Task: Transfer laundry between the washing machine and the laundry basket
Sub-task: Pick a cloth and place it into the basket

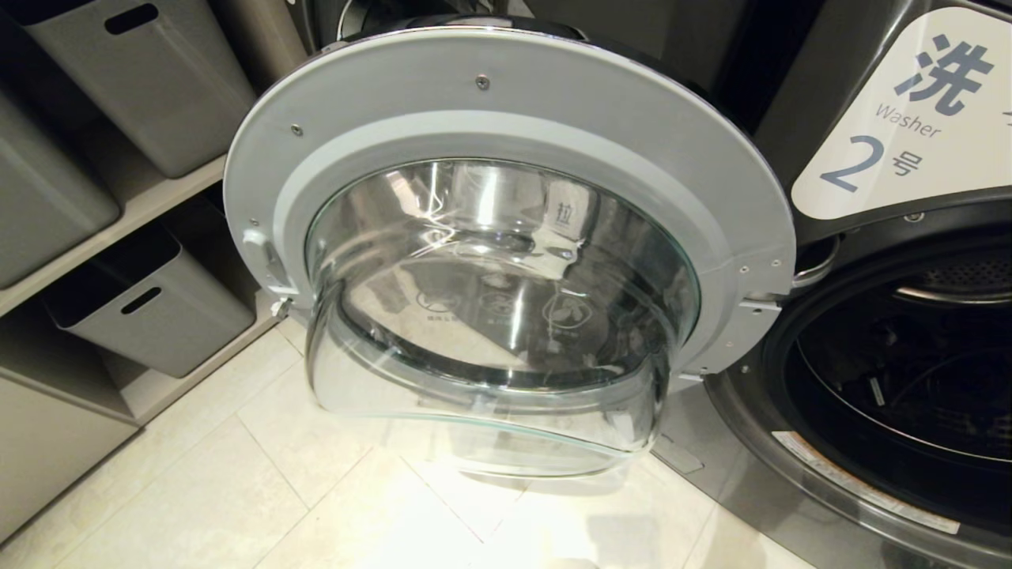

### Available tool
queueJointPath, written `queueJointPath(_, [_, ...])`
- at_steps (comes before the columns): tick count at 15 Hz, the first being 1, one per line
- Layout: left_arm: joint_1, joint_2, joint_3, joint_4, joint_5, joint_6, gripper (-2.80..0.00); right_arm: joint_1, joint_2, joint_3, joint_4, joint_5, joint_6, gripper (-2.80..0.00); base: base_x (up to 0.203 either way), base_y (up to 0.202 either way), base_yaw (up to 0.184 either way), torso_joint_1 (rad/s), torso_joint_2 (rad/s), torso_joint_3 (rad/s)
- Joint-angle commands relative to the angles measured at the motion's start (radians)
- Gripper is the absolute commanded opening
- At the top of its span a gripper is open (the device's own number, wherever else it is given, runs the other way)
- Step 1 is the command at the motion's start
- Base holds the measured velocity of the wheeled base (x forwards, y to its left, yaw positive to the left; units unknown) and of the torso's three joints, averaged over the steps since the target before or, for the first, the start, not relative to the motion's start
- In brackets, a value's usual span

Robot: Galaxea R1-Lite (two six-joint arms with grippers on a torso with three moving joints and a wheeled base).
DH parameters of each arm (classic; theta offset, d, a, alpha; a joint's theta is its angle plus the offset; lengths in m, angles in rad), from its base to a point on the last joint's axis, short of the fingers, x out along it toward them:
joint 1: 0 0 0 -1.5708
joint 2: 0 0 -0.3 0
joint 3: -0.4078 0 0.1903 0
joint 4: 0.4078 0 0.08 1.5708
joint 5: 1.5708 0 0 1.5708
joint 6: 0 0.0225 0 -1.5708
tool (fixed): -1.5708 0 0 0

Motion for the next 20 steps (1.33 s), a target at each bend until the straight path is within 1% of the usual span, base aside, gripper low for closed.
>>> queueJointPath(1, [0.000,-0.001,0.000,0.001,0.000,0.000,0.00,0.001,0.028,0.000,-0.001,0.011,-0.005,0.00,0.000,0.000,0.000,0.000,0.00,0.000])
queueJointPath(7, [0.000,-0.003,0.000,0.001,0.000,0.000,0.00,0.019,0.028,0.001,-0.011,0.008,-0.008,0.00,0.000,0.000,0.000,0.000,0.00,0.000])
queueJointPath(10, [0.000,-0.001,0.000,0.001,0.000,0.000,0.00,0.019,0.043,0.001,-0.055,-0.020,-0.008,0.00,0.000,0.000,0.000,0.000,0.00,0.000])
queueJointPath(11, [0.000,-0.003,0.000,0.001,0.000,0.000,0.00,0.019,0.045,0.001,-0.056,-0.023,-0.008,0.00,0.000,0.000,0.000,0.000,0.00,0.000])
queueJointPath(13, [0.000,-0.001,0.000,0.001,0.000,0.000,0.00,0.019,0.042,0.001,-0.058,-0.062,-0.003,0.00,0.000,0.000,0.000,0.000,0.00,0.000])
queueJointPath(14, [0.000,-0.002,0.000,0.001,0.000,0.000,0.00,0.019,0.039,0.001,-0.058,-0.069,-0.001,0.00,0.000,0.000,0.000,0.000,0.00,0.000])
queueJointPath(20, [0.000,-0.003,0.000,0.001,0.000,0.000,0.00,0.015,0.029,0.023,-0.059,-0.067,0.006,0.00,0.000,0.000,0.000,0.000,0.00,0.000])
